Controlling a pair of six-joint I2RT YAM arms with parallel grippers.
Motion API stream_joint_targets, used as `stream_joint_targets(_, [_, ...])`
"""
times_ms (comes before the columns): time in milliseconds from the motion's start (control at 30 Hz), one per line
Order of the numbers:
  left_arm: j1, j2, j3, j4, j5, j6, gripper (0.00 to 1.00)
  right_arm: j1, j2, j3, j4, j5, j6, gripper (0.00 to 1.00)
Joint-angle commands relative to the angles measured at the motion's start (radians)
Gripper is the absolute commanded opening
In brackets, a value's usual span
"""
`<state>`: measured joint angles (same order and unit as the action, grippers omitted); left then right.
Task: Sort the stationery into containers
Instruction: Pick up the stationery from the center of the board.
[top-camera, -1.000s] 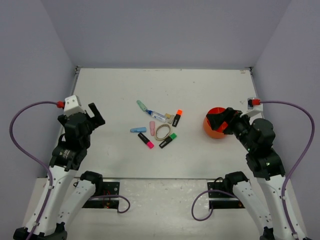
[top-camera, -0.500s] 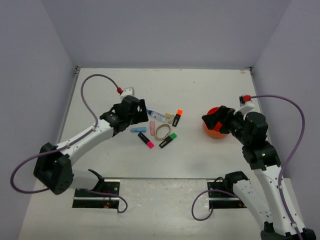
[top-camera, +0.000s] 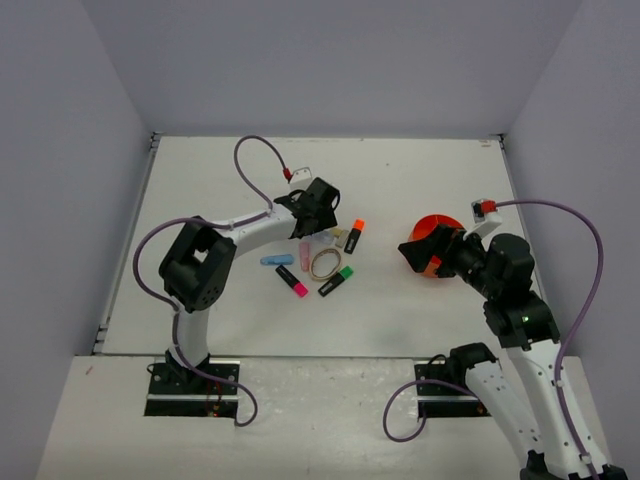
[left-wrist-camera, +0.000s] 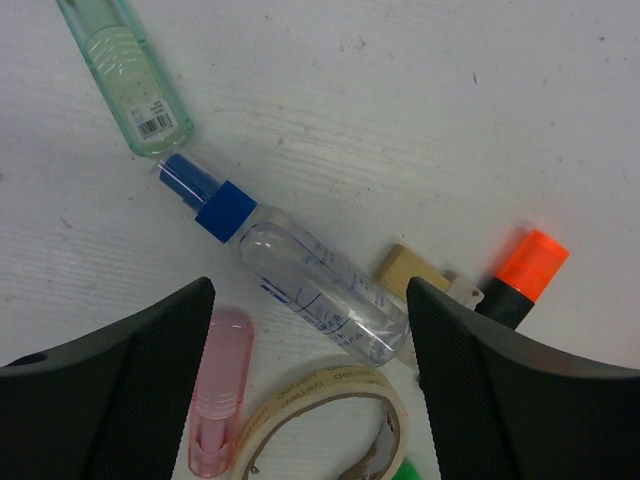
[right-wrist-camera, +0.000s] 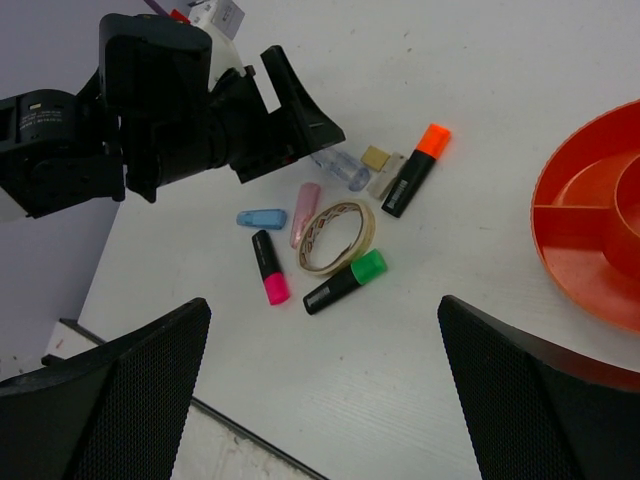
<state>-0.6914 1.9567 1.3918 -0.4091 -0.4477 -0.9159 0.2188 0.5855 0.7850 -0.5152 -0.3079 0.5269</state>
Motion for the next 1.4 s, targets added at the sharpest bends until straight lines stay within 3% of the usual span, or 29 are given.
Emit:
stream_joint_targets(0, [-0.002,0.020,0.040,0.003,-0.034,-0.065,0.78,0.002,-0.011,-0.016,0.018,-0.036,-0.013,0.99])
stream_joint_targets(167, [-0.002,0.043,0.014,0.008,-0.042,-0.080,0.65,0.002,-0.004,-0.012,0.025,-0.041,-0.016,0.99])
stream_joint_targets(500, [0.001,0.070,0.006,0.039,-0.052,-0.072,0.59,0.004,0.002,-0.016,0.023,-0.043,-0.012,0.99])
stream_joint_targets(800, [0.007,0.104,-0.004,0.049,-0.029,-0.081,0.46,0.003,-0.001,-0.018,0.019,-0.033,-0.004,0.99])
stream_joint_targets(1000, [0.007,0.086,-0.019,0.068,-0.013,-0.073,0.27,0.002,0.008,-0.017,0.020,-0.033,-0.005,0.99])
stream_joint_targets(1200, [0.007,0.000,-0.063,0.179,0.057,-0.015,0.00,0.004,0.016,-0.013,0.021,-0.033,-0.003,0.99])
stream_joint_targets(1367, [-0.011,-0.102,-0.092,0.224,0.078,0.096,0.00,0.002,0.022,-0.013,0.032,-0.036,0.024,0.99])
